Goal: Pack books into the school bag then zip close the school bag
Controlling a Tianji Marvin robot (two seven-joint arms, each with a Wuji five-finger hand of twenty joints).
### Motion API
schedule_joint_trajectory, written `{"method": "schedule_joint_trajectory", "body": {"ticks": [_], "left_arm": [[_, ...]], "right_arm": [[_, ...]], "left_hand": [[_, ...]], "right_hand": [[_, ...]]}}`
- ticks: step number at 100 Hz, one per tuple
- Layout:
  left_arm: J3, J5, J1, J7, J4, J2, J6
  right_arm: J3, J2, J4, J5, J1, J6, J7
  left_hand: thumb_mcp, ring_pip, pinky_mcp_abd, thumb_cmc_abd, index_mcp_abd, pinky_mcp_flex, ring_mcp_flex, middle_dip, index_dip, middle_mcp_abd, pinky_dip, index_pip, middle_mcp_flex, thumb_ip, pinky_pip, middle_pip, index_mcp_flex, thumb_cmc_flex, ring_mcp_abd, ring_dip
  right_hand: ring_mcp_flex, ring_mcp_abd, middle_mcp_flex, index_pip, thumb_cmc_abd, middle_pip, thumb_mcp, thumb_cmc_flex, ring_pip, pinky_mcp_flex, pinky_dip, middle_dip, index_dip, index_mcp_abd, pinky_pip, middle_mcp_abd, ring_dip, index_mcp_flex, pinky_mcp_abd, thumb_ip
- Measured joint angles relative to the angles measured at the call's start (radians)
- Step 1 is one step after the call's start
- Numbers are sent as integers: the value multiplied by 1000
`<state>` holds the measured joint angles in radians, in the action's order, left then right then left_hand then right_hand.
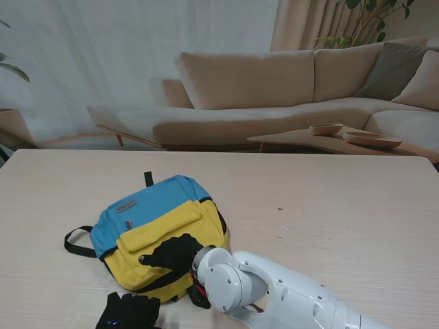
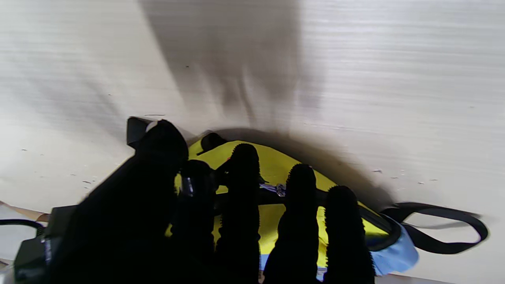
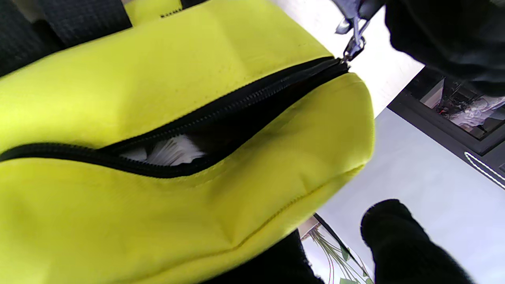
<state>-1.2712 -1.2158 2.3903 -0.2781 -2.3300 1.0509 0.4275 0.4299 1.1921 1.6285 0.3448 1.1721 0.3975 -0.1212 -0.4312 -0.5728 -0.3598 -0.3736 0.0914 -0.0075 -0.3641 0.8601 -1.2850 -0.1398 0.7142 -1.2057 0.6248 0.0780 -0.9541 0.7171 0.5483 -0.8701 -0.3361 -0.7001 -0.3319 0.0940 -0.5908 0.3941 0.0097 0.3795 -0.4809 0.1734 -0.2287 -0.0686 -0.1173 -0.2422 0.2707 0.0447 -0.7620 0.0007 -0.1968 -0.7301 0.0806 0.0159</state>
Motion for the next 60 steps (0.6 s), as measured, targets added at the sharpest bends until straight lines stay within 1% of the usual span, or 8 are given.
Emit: {"method": "schedule_joint_trajectory", "body": {"ticks": [11,26,30,36,40,47,55,60], "left_arm": [[0,59,-30,-20,2,-6,-41],[-8,49,-35,-20,3,-7,-52],[-13,47,-31,-5,4,-7,-52],[-20,45,-21,42,7,-4,-52],[-27,42,-13,70,8,-2,-53],[-43,25,1,93,8,4,-55],[-64,2,19,105,5,10,-55],[-81,-3,31,118,3,14,-55]], "right_arm": [[0,1,0,-1,0,2,1],[3,3,-1,-6,2,2,3],[8,4,-1,-10,6,0,4],[22,4,0,-15,18,-8,6],[33,4,2,-15,29,-17,8],[57,1,9,-15,55,-41,13],[85,-6,27,-15,90,-72,24],[106,-11,44,-15,115,-95,31]], "left_hand": [[0,0,0,0,2,0,0,0,0,-1,0,0,7,0,0,0,0,0,0,0],[0,0,0,0,-4,0,0,1,-4,-1,0,0,12,0,0,0,0,0,0,0],[0,0,0,0,-14,0,0,1,-13,-1,0,0,12,0,0,0,0,-1,0,0],[0,0,0,-1,-19,0,0,11,-27,-1,0,0,11,0,0,-1,0,-12,0,0],[0,0,0,-1,-25,0,0,23,-41,-1,0,0,11,0,0,-3,0,-15,0,0],[1,0,0,-5,-25,2,-15,30,-52,1,0,0,13,0,-10,-12,0,-25,0,0],[1,-1,0,-6,-26,6,-23,38,-63,1,0,0,36,0,-21,-15,0,-26,0,0],[1,-11,0,-6,-27,7,-25,44,-64,1,0,0,36,0,-23,-16,0,-27,0,0]], "right_hand": [[0,0,0,-1,0,1,0,0,0,0,0,-1,9,0,1,0,0,0,0,0],[0,1,0,-2,0,2,0,0,0,0,0,-2,10,0,2,1,-1,0,1,0],[0,1,-1,-3,0,2,0,0,0,0,0,-6,10,0,3,2,-3,0,3,0],[0,1,-1,-3,-4,3,0,0,0,0,0,-7,10,0,9,6,-3,0,7,0],[0,-3,-1,-4,-15,3,0,0,0,0,0,-7,10,0,9,12,-3,0,7,-12],[-6,-32,-1,-4,-38,3,-4,1,0,2,0,-7,11,0,9,23,-1,0,-17,-12],[-24,-35,-12,-4,-64,14,-28,5,-14,27,-13,-7,22,-1,7,24,-2,0,-53,-12],[-31,-36,-16,-4,-90,15,-66,21,-15,52,-36,-7,25,-2,-34,26,-3,0,-92,-17]]}}
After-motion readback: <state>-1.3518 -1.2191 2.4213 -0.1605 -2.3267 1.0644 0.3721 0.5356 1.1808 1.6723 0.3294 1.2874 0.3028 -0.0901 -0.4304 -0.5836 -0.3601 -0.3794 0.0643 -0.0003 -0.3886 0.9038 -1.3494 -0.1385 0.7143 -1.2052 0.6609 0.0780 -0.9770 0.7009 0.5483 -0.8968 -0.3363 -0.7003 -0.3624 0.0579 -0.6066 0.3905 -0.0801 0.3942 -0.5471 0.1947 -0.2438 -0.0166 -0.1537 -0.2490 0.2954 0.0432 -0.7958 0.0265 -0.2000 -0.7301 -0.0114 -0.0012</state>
